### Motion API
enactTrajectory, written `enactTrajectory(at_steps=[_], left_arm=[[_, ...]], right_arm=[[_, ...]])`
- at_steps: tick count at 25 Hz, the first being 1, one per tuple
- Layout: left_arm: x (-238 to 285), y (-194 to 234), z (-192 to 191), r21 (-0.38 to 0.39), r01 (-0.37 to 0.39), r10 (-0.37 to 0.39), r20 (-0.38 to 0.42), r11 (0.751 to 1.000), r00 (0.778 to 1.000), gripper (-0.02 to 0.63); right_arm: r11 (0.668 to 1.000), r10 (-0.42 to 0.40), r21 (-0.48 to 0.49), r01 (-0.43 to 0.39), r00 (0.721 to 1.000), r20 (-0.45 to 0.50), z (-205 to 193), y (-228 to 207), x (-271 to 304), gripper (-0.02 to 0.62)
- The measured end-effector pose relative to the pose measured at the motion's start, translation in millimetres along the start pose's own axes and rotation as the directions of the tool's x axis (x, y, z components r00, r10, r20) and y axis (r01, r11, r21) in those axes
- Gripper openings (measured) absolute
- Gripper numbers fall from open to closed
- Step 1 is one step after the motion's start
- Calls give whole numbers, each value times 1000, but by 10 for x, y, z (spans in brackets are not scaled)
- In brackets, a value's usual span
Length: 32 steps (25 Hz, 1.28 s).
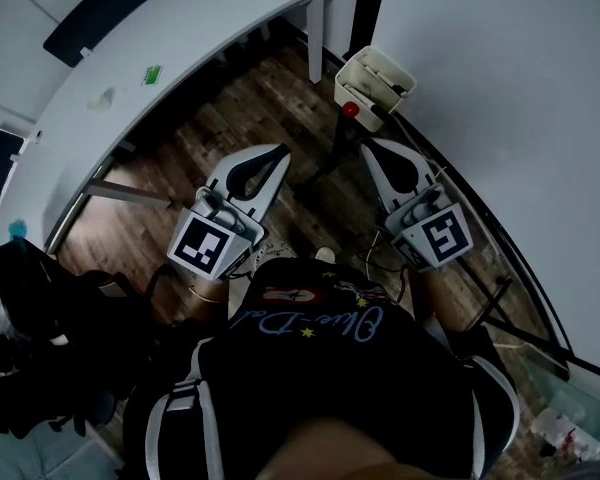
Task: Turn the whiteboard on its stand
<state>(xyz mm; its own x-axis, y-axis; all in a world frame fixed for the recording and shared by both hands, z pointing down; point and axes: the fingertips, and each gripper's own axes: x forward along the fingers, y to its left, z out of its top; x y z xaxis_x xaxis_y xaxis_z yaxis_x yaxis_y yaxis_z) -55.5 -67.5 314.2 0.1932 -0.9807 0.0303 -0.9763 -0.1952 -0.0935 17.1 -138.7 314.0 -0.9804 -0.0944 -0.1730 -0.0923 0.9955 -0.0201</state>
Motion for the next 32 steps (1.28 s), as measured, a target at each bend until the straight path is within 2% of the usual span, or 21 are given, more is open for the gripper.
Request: enactTrajectory(at_steps=[7, 11, 15, 23, 32], left_arm=[[335, 69, -18, -27, 123, -121, 46, 992, 992, 34], [556, 206, -13, -17, 218, -217, 59, 976, 974, 34], [759, 430, -15, -14, 283, -282, 58, 959, 958, 34], [1120, 752, -14, -19, 396, -394, 78, 918, 916, 55], [1449, 940, -13, -12, 514, -512, 73, 857, 856, 55]], right_arm=[[995, -88, -47, 87, 996, -1, 17, -197, -11, 35], [986, -158, -54, 159, 987, 27, 54, -310, 96, 35], [969, -238, -70, 239, 971, 14, 25, -440, 224, 35], [933, -348, -92, 348, 937, 20, 35, -659, 478, 35], [879, -461, -124, 461, 887, 32, 91, -834, 641, 34]])
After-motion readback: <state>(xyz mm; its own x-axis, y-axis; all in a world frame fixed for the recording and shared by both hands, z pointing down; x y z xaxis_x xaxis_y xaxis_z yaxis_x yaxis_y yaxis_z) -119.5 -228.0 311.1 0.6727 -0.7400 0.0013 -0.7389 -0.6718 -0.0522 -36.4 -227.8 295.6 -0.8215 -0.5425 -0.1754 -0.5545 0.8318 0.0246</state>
